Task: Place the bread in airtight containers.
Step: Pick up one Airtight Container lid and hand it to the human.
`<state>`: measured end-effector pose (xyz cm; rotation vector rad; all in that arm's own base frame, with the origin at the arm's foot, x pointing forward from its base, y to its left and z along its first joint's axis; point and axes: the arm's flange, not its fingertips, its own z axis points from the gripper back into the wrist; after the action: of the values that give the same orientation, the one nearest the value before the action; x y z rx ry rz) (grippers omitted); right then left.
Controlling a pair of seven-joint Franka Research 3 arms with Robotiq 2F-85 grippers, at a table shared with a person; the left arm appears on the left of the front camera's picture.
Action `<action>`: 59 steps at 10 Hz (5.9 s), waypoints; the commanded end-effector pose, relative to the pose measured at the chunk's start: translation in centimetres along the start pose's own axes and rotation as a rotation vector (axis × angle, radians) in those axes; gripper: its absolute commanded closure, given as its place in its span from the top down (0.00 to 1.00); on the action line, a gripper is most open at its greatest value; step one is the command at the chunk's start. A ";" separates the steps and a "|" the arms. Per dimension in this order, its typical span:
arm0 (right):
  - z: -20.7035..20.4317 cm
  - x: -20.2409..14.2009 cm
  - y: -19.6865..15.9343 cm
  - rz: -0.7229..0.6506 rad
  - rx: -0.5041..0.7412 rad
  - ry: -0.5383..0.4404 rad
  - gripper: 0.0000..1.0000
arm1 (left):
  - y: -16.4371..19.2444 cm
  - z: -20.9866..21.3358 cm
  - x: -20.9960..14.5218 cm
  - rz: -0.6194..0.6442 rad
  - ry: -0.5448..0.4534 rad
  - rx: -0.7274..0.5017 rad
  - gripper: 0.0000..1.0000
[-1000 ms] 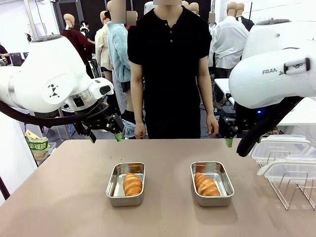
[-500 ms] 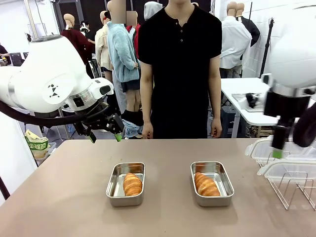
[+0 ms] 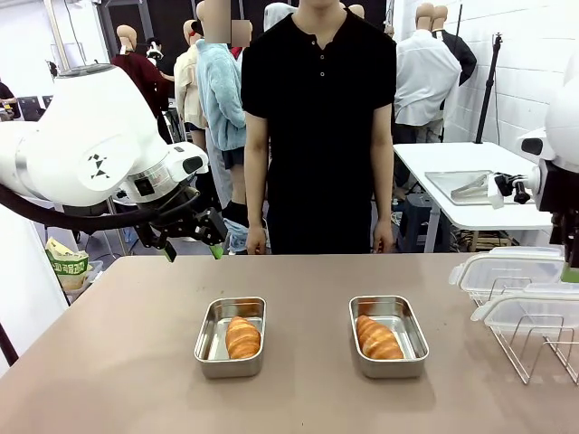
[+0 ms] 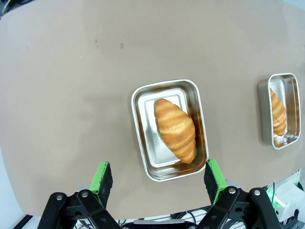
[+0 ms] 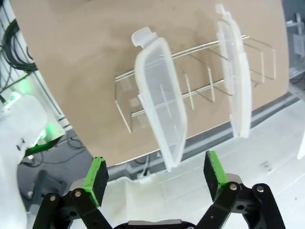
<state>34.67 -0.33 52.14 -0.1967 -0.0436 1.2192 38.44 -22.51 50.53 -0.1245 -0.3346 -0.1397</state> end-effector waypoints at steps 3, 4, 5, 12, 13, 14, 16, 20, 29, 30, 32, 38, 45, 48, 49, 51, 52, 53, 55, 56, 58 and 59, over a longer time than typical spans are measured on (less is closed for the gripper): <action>-1.4 -0.5 -1.2 0.050 0.052 -0.049 1.00 | 0.1 0.0 0.1 0.000 -0.004 0.008 1.00; -0.7 0.0 -3.1 -0.222 0.229 -0.118 1.00 | 0.1 0.0 0.1 0.000 -0.004 0.008 1.00; -0.7 -0.1 -0.4 0.039 0.007 -0.015 1.00 | 0.1 0.0 0.1 0.000 -0.004 0.008 1.00; -2.3 -2.9 -0.4 0.228 0.118 -0.205 1.00 | 0.1 0.0 0.1 0.000 -0.004 0.008 1.00; -2.7 -3.5 -0.8 0.282 0.132 -0.271 1.00 | 0.1 0.0 0.1 0.000 -0.004 0.008 1.00; -3.0 -3.7 -0.9 0.302 0.126 -0.311 1.00 | 0.1 0.0 0.1 0.000 -0.004 0.008 1.00; -3.6 -3.5 -0.4 0.336 0.081 -0.318 1.00 | 0.1 0.0 0.1 0.000 -0.004 0.008 1.00; -4.9 -3.2 -0.6 0.311 0.020 -0.258 1.00 | 0.1 0.0 0.1 0.000 -0.004 0.008 1.00; -9.7 -3.1 -1.7 0.276 0.101 -0.247 1.00 | 0.1 0.0 0.1 0.000 -0.004 0.008 1.00; -10.1 -3.0 -1.6 0.272 0.101 -0.243 1.00 | 0.1 0.0 0.1 0.000 -0.004 0.008 1.00; -10.8 -3.0 -1.8 0.264 0.102 -0.240 1.00 | 0.1 0.0 0.1 0.000 -0.004 0.008 1.00; -11.9 -2.6 -1.8 0.269 0.087 -0.229 0.68 | 0.1 0.0 0.1 0.000 -0.004 0.008 1.00; -12.1 -2.2 -1.9 0.310 0.117 -0.212 0.00 | 0.1 0.0 0.1 0.000 -0.004 0.008 1.00; -12.0 -2.0 -1.9 0.319 0.122 -0.208 0.00 | 0.1 0.0 0.1 0.000 -0.004 0.008 1.00; -11.9 -2.0 -1.8 0.316 0.120 -0.207 0.00 | 0.1 0.0 0.1 0.000 -0.004 0.008 1.00; -11.8 -2.0 -1.8 0.317 0.122 -0.221 0.00 | 0.1 0.0 0.1 0.000 -0.004 0.008 1.00; -11.7 -2.0 -1.9 0.315 0.126 -0.224 0.00 | 0.1 0.0 0.1 0.000 -0.004 0.008 1.00; -11.5 -2.0 -1.8 0.313 0.123 -0.221 0.00 | 0.1 0.0 0.1 0.000 -0.004 0.008 1.00; -10.5 -2.2 -1.5 0.301 0.122 -0.212 0.00 | 0.1 0.0 0.1 0.000 -0.004 0.008 1.00; -9.5 -2.2 -1.1 0.303 0.115 -0.199 0.00 | 0.1 0.0 0.1 0.000 -0.004 0.008 1.00; -6.5 -2.2 0.1 0.321 0.108 -0.160 0.00 | 0.1 0.0 0.1 0.000 -0.004 0.008 1.00; -4.8 -2.4 0.6 0.320 0.110 -0.118 0.00 | 0.1 0.0 0.1 0.000 -0.004 0.008 1.00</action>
<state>35.82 -3.16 46.26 -0.0434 -0.1428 1.5592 38.46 -22.52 50.51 -0.1240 -0.3344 -0.1395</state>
